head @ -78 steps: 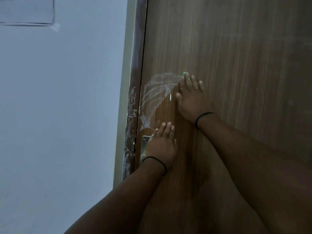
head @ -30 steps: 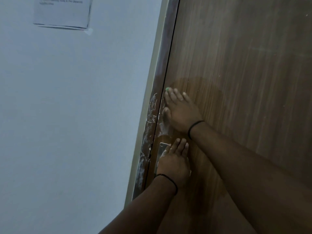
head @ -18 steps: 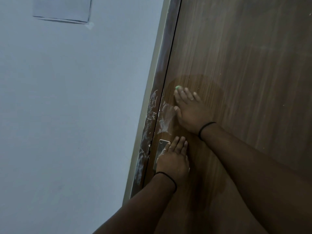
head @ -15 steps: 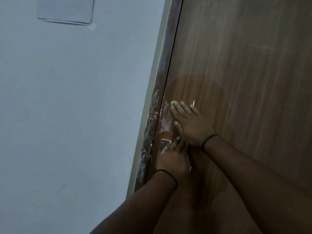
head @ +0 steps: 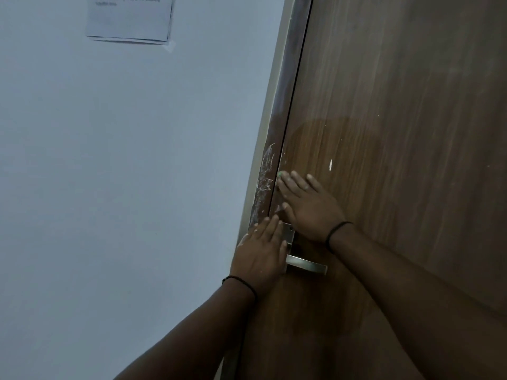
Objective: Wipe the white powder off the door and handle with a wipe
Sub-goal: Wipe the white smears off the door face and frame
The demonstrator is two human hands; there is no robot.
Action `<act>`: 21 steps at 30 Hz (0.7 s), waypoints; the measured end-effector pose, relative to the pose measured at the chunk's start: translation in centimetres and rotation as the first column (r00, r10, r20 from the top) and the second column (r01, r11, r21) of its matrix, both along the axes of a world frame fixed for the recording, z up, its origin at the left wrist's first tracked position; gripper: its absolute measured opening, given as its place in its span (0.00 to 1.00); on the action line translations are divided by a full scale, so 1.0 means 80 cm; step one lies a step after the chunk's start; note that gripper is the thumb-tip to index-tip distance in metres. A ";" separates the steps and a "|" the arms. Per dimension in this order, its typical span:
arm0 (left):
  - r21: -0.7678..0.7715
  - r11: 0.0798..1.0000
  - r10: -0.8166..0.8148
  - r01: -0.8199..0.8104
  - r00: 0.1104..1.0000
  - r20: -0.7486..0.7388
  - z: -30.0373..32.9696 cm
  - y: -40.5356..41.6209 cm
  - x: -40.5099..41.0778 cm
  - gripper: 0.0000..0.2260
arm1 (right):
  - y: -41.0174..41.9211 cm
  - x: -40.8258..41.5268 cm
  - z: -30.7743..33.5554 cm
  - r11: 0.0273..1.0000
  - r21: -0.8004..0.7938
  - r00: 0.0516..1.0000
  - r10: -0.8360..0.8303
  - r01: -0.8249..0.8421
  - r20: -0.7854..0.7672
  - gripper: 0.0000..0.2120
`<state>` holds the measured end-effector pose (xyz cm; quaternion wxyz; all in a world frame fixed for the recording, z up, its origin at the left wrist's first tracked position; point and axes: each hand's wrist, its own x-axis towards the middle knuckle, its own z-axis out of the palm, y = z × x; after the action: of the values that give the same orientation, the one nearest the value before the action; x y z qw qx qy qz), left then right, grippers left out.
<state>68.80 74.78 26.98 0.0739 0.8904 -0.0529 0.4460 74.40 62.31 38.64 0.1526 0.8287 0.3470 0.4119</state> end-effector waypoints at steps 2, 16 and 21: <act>0.025 0.999 -0.028 0.028 1.000 -0.012 -0.012 0.008 0.000 0.24 | -0.018 0.000 -0.009 0.998 -0.064 1.000 0.003 -0.001 0.027 0.27; -0.004 0.999 -0.031 0.032 0.998 0.063 -0.037 0.014 -0.003 0.19 | -0.005 0.003 -0.039 0.996 -0.087 1.000 0.006 -0.005 0.009 0.27; -0.009 0.998 -0.062 0.062 0.998 -0.007 -0.042 0.021 0.000 0.22 | -0.043 0.008 -0.038 0.997 0.007 0.995 -0.077 0.076 0.069 0.28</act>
<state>68.79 76.49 23.64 0.0918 0.8896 -0.0783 0.4404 75.02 58.85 35.60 0.1782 0.8268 0.3085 0.4352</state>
